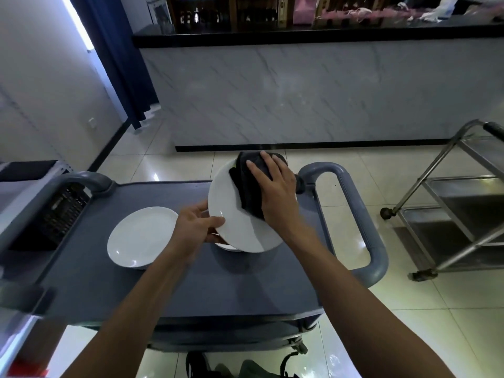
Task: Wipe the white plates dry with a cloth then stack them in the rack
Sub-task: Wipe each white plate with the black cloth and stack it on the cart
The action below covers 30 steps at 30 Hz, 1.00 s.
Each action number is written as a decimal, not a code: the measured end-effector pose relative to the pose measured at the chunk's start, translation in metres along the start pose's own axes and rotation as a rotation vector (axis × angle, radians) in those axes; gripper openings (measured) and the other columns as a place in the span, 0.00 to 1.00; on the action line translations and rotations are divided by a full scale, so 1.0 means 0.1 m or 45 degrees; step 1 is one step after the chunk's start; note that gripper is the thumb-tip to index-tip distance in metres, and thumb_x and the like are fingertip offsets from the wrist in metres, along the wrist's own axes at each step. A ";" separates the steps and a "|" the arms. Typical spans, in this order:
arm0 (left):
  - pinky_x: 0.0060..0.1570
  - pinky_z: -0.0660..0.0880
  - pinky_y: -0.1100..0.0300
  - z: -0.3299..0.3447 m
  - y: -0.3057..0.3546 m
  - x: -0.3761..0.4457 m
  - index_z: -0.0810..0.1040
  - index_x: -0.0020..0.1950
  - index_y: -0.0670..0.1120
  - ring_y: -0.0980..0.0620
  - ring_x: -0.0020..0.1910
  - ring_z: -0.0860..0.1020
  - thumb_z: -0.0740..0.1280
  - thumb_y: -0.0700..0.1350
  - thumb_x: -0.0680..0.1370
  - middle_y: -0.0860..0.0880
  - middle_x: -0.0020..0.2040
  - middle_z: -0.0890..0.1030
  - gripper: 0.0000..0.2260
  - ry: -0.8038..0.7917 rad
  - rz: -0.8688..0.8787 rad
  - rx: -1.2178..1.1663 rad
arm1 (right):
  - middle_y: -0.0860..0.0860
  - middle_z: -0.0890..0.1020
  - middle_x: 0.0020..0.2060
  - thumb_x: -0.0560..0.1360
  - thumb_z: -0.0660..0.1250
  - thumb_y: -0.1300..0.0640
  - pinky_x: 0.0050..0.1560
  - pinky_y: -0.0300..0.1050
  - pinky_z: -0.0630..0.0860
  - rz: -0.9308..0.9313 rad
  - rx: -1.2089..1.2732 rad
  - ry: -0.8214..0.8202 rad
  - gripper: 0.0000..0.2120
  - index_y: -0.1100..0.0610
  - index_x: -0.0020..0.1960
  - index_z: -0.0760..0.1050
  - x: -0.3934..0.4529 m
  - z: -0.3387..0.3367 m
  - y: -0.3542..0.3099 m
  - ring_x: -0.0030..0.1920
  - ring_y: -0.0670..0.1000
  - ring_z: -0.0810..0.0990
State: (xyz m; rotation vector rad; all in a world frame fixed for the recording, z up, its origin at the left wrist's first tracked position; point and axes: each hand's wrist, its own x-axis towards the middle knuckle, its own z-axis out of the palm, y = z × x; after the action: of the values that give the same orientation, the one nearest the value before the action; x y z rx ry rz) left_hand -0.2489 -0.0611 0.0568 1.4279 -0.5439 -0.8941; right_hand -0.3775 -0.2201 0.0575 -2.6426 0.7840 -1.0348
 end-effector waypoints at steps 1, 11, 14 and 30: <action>0.35 0.82 0.47 0.01 -0.01 0.00 0.82 0.58 0.43 0.36 0.43 0.85 0.67 0.28 0.75 0.39 0.50 0.86 0.16 -0.007 -0.007 0.008 | 0.58 0.65 0.77 0.76 0.68 0.65 0.73 0.62 0.59 -0.019 0.009 0.001 0.28 0.52 0.74 0.71 0.01 0.01 -0.04 0.76 0.63 0.61; 0.41 0.82 0.43 -0.04 -0.11 -0.01 0.81 0.61 0.40 0.34 0.46 0.84 0.66 0.28 0.75 0.38 0.51 0.85 0.17 0.069 0.006 -0.066 | 0.56 0.67 0.76 0.75 0.69 0.64 0.71 0.65 0.63 -0.269 0.090 -0.083 0.28 0.49 0.73 0.72 -0.32 0.19 -0.09 0.75 0.63 0.63; 0.41 0.83 0.42 -0.07 -0.12 0.01 0.81 0.61 0.39 0.36 0.44 0.85 0.65 0.28 0.75 0.39 0.50 0.86 0.17 0.143 0.005 -0.112 | 0.55 0.68 0.76 0.74 0.67 0.67 0.69 0.65 0.66 -0.196 0.091 -0.109 0.28 0.50 0.72 0.74 -0.50 0.22 -0.04 0.74 0.63 0.65; 0.40 0.83 0.45 -0.05 -0.11 0.01 0.81 0.58 0.40 0.42 0.42 0.85 0.64 0.28 0.75 0.44 0.46 0.86 0.15 0.184 -0.035 -0.197 | 0.54 0.58 0.79 0.83 0.59 0.64 0.78 0.58 0.58 0.422 0.547 0.092 0.22 0.52 0.75 0.69 -0.79 0.06 -0.10 0.79 0.55 0.55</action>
State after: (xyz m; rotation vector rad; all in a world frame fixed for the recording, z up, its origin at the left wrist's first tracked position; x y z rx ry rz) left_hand -0.2465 -0.0584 0.0454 1.3492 -0.3400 -0.8294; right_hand -0.4183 -0.1689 0.0117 -2.0465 0.8643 -1.0676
